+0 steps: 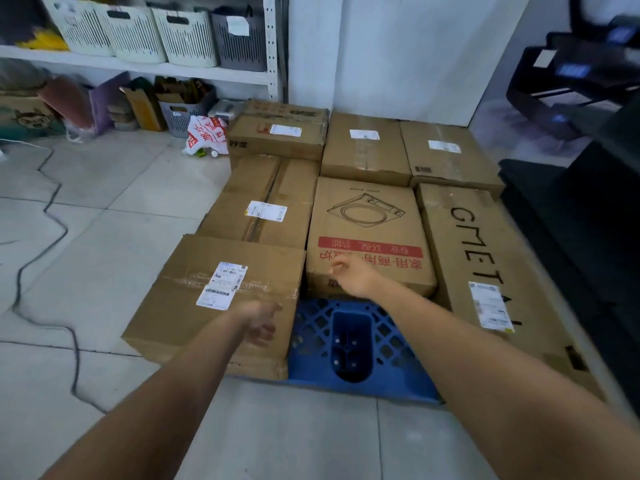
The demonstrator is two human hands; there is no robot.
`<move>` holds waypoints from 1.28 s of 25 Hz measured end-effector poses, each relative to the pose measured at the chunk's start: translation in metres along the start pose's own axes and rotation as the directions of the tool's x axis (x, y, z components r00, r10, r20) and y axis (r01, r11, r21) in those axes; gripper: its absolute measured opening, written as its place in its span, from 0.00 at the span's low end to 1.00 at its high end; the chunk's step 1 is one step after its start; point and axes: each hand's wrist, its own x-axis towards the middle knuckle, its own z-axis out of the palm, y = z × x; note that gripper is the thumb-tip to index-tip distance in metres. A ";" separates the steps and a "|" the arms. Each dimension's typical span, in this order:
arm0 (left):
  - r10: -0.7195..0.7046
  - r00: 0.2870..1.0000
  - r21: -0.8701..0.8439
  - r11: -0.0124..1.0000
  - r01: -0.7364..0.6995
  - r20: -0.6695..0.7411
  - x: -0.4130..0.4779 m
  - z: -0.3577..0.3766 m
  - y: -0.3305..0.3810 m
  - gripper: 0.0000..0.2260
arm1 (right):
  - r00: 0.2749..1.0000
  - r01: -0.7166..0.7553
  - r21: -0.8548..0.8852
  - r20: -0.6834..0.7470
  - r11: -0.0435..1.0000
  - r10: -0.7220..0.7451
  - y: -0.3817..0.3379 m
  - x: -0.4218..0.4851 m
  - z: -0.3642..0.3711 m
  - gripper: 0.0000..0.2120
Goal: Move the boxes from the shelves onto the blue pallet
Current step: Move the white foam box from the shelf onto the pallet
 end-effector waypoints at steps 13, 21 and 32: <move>0.616 0.775 0.332 0.709 -0.622 0.137 -0.449 0.098 0.498 0.10 | 0.956 -0.122 -0.537 -0.290 0.835 -0.046 -0.263 -0.304 -0.510 0.20; 0.772 0.399 0.291 0.286 -0.913 0.495 -0.652 0.364 0.647 0.15 | 0.725 -0.408 -0.449 -0.688 0.795 -0.016 -0.188 -0.557 -0.779 0.19; 0.851 0.100 0.107 0.051 -0.993 0.516 -0.742 0.607 0.782 0.14 | 0.434 -0.360 -0.236 -0.899 0.902 -0.062 -0.103 -0.690 -1.002 0.15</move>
